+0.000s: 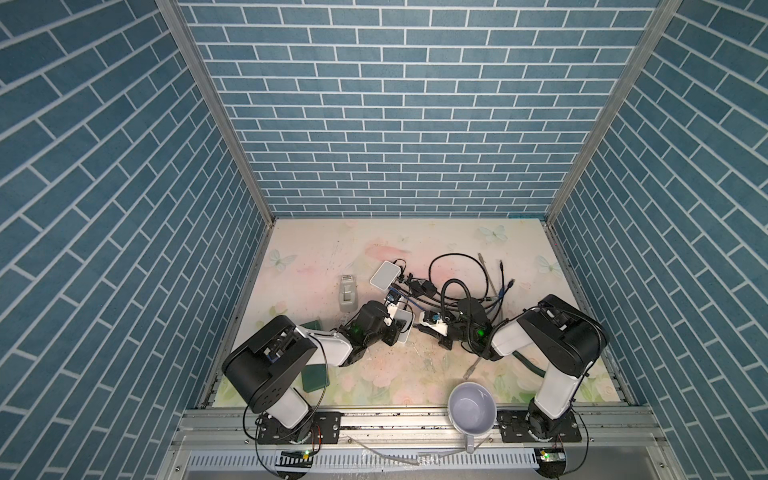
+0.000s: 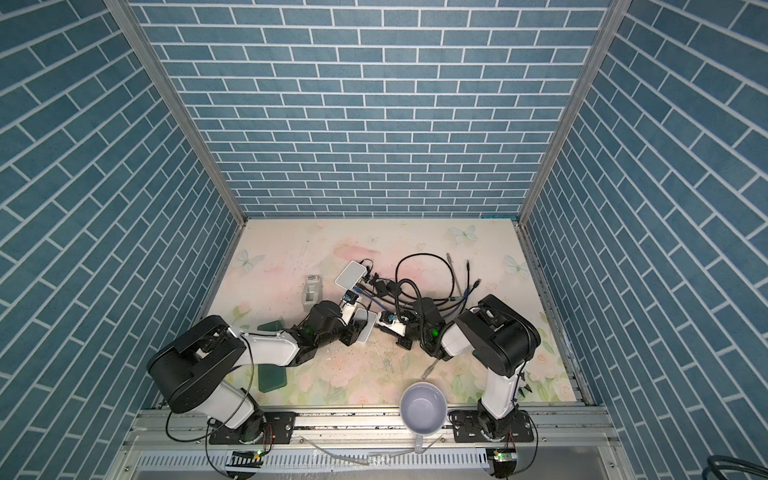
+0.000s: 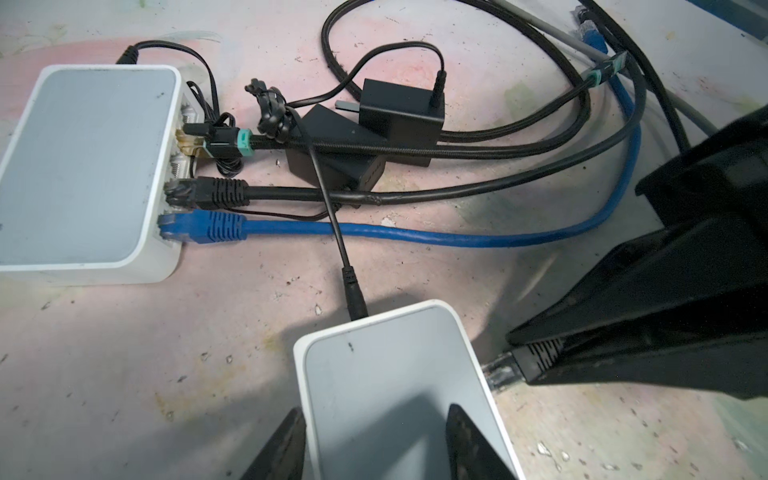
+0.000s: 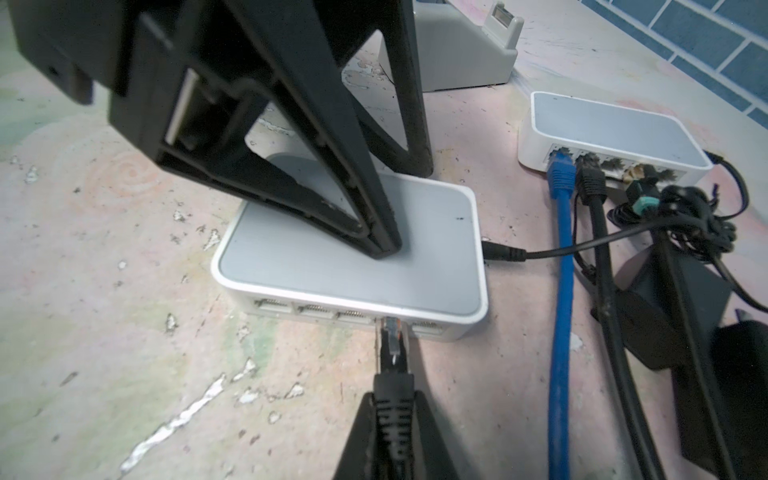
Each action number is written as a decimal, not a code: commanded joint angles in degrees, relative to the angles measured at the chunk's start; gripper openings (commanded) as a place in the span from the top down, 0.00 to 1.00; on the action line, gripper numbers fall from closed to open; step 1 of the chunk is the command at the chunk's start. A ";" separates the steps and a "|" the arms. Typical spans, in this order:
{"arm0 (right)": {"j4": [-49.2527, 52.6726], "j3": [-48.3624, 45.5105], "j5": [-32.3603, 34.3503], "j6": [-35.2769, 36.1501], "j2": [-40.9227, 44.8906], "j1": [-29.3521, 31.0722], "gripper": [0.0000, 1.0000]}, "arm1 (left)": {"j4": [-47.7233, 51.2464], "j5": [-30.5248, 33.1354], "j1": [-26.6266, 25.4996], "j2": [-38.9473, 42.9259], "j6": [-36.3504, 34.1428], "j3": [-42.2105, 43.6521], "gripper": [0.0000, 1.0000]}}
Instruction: Insert the plug into the switch port
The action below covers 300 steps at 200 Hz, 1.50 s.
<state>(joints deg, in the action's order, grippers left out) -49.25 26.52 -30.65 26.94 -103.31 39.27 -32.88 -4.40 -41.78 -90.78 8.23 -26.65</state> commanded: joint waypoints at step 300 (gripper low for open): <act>-17.46 10.46 15.28 -6.09 -11.91 11.61 1.00 | 9.31 -24.61 -4.93 -9.28 1.61 -7.70 0.65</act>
<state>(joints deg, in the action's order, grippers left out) -65.01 28.97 -15.53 19.22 -112.12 47.09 -30.41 1.54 -39.18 -96.77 9.39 -34.26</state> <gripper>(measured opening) 0.132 0.356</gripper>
